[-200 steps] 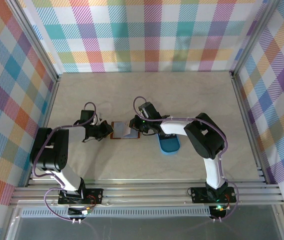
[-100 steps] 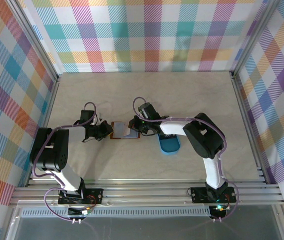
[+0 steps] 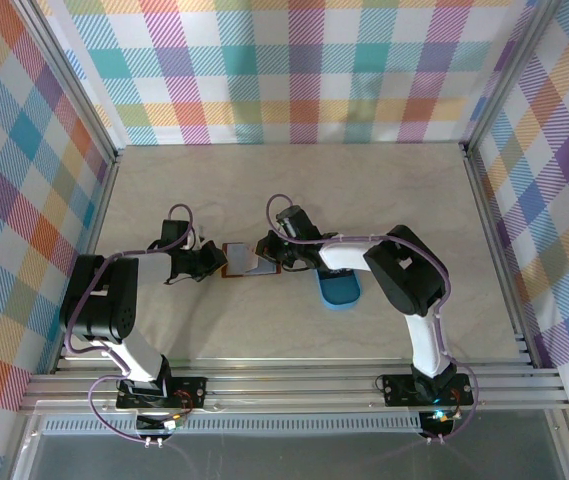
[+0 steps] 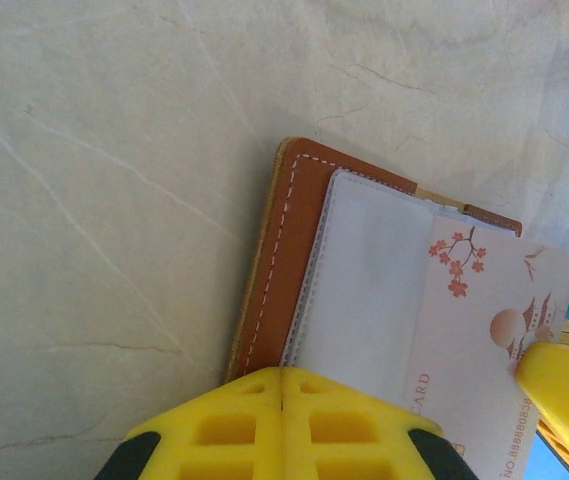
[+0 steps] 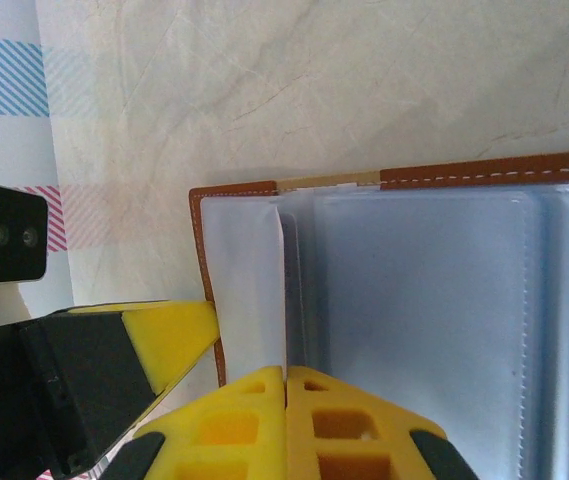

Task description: Put the credit cards into the card holder

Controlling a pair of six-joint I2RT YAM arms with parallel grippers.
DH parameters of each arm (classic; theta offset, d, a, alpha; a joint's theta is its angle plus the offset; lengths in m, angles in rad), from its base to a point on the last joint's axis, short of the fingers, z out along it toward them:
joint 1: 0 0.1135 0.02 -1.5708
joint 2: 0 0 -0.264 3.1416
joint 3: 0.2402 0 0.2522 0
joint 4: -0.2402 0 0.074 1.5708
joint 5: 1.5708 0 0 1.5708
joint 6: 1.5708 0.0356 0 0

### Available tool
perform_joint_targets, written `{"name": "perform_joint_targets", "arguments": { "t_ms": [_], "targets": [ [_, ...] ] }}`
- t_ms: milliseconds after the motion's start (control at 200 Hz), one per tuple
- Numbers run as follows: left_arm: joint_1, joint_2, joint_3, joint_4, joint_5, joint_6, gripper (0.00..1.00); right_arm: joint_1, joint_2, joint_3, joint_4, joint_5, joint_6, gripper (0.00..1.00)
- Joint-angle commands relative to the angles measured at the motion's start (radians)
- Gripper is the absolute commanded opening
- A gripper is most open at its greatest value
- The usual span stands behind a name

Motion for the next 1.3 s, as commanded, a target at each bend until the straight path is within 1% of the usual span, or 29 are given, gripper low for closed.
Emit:
{"name": "perform_joint_targets", "arguments": {
  "t_ms": [0,350,490,680,810,915,1185,1295],
  "targets": [
    [-0.008,0.013,-0.016,-0.012,0.011,-0.004,0.06,0.011,0.019,-0.013,0.032,-0.013,0.011,0.0],
    [-0.008,0.015,-0.015,-0.015,0.008,-0.004,0.06,0.012,-0.009,-0.057,0.035,0.019,0.028,0.0],
    [-0.008,0.016,-0.017,-0.011,0.01,-0.009,0.06,0.029,0.005,-0.044,0.043,0.01,0.038,0.0],
    [-0.008,0.012,-0.016,-0.012,0.008,-0.011,0.06,0.049,-0.003,-0.044,0.023,0.046,0.053,0.0],
    [-0.008,0.015,-0.017,-0.01,0.009,-0.012,0.06,0.051,0.009,-0.036,0.021,0.038,0.06,0.0],
    [-0.008,0.019,-0.015,-0.01,0.012,-0.012,0.06,0.051,0.019,-0.02,0.014,0.033,0.043,0.0],
    [-0.008,0.019,-0.012,-0.02,0.014,-0.009,0.06,0.04,0.009,0.003,-0.011,0.069,-0.046,0.0],
    [-0.008,0.022,-0.011,-0.019,0.015,-0.009,0.06,0.032,0.01,-0.004,0.0,0.078,-0.052,0.0]
  ]
}}
